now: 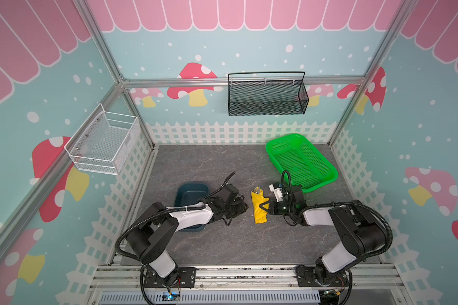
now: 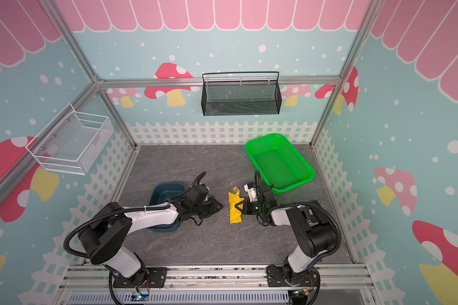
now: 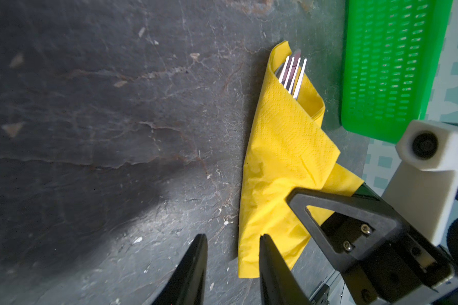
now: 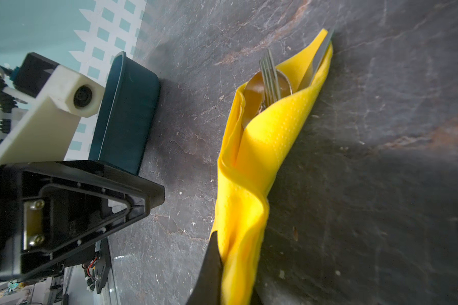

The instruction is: Place the utensils on the paper napkin and roll it up

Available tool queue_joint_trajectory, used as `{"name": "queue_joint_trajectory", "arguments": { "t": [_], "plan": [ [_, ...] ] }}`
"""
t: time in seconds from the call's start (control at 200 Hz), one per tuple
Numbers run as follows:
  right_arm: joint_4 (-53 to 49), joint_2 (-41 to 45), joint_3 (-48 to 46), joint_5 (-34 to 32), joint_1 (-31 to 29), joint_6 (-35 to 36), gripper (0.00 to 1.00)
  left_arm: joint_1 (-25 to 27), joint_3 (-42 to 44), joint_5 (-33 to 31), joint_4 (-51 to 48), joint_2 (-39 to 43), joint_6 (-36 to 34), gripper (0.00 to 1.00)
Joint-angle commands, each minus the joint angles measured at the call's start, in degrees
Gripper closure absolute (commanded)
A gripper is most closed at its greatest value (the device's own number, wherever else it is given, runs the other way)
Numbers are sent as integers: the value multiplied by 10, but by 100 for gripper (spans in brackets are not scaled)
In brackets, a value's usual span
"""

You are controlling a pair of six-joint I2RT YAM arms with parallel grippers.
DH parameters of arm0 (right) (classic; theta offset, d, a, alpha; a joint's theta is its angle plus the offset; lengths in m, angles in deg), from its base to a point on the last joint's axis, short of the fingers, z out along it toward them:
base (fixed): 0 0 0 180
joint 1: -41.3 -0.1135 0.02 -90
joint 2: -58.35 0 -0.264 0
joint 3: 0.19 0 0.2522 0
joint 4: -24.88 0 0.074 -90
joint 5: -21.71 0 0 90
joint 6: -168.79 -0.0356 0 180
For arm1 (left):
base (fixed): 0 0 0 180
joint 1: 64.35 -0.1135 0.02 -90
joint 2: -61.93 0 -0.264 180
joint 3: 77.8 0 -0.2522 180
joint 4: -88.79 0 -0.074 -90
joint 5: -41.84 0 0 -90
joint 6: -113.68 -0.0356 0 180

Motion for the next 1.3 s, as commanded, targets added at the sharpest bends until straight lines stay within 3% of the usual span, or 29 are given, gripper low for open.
{"name": "queue_joint_trajectory", "arguments": {
  "t": [0.0,0.18,0.36,0.59,0.856,1.291],
  "plan": [
    [-31,21,23,-8,2,45,100,-5,9,0,17,1,9,62],
    [-44,33,33,0,2,67,100,-8,14,1,30,7,6,56],
    [-61,50,44,8,2,87,100,-13,24,15,67,14,-3,43],
    [-77,93,63,46,2,94,100,-41,64,83,241,28,10,29],
    [-105,147,101,90,2,104,100,-71,80,147,355,50,11,25],
    [-109,168,143,154,2,94,100,-80,54,209,425,45,9,22]
  ]
}}
